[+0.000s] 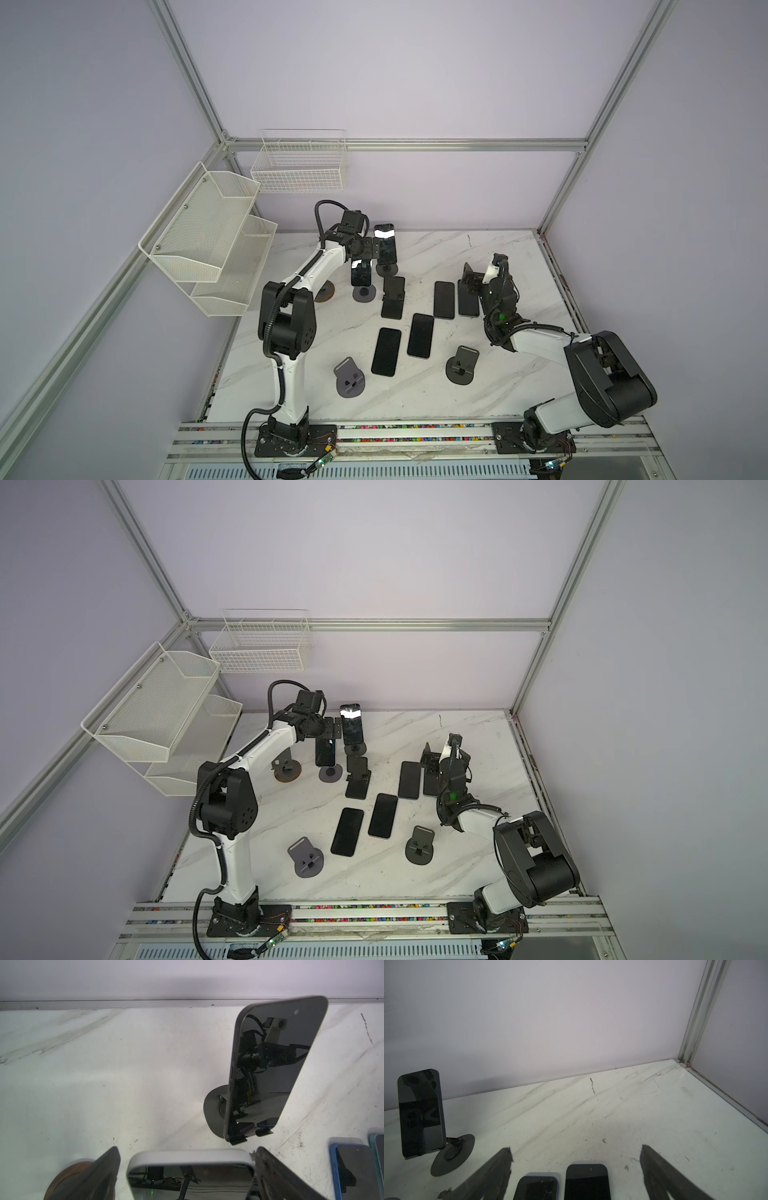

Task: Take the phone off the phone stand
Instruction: 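Close the left gripper on the white-edged phone and lift it off the stand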

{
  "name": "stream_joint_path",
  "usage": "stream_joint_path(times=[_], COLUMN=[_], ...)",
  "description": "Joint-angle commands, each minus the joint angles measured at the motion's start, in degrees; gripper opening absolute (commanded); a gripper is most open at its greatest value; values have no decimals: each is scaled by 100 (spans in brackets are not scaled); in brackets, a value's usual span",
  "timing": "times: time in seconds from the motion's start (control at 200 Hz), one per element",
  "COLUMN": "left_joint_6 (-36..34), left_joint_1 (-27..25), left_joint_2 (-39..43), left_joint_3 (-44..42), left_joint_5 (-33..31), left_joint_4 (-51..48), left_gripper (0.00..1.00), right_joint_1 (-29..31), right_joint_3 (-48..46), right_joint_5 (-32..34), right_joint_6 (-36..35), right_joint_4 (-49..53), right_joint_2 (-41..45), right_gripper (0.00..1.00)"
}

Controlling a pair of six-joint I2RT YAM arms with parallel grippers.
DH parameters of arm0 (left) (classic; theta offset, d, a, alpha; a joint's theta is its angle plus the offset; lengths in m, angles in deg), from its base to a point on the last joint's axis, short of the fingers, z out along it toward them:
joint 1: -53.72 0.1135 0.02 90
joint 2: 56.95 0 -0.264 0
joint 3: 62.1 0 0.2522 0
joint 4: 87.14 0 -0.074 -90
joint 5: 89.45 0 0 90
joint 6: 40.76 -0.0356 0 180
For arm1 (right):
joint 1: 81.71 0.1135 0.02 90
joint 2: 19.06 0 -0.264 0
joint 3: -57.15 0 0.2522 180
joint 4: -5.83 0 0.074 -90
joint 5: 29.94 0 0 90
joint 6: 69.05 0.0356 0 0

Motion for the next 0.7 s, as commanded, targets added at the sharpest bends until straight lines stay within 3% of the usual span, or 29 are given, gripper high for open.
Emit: stream_joint_path(times=[0.0,0.17,0.47,0.695], left_joint_6=[-119,-42,-82,-88], left_joint_1=[26,26,26,26], left_joint_2=[-24,-169,-99,156], left_joint_3=[627,735,650,551], left_joint_5=[-56,-52,-81,51], left_joint_4=[121,102,94,51], left_gripper=[95,92,72,66], right_joint_1=[4,13,36,41], right_joint_3=[54,76,84,98], right_joint_5=[40,51,49,51], right_joint_6=[-65,-89,-107,-108], right_joint_4=[-96,-67,-71,-62], right_joint_2=[12,-2,-11,-23], right_gripper=[97,97,97,97])
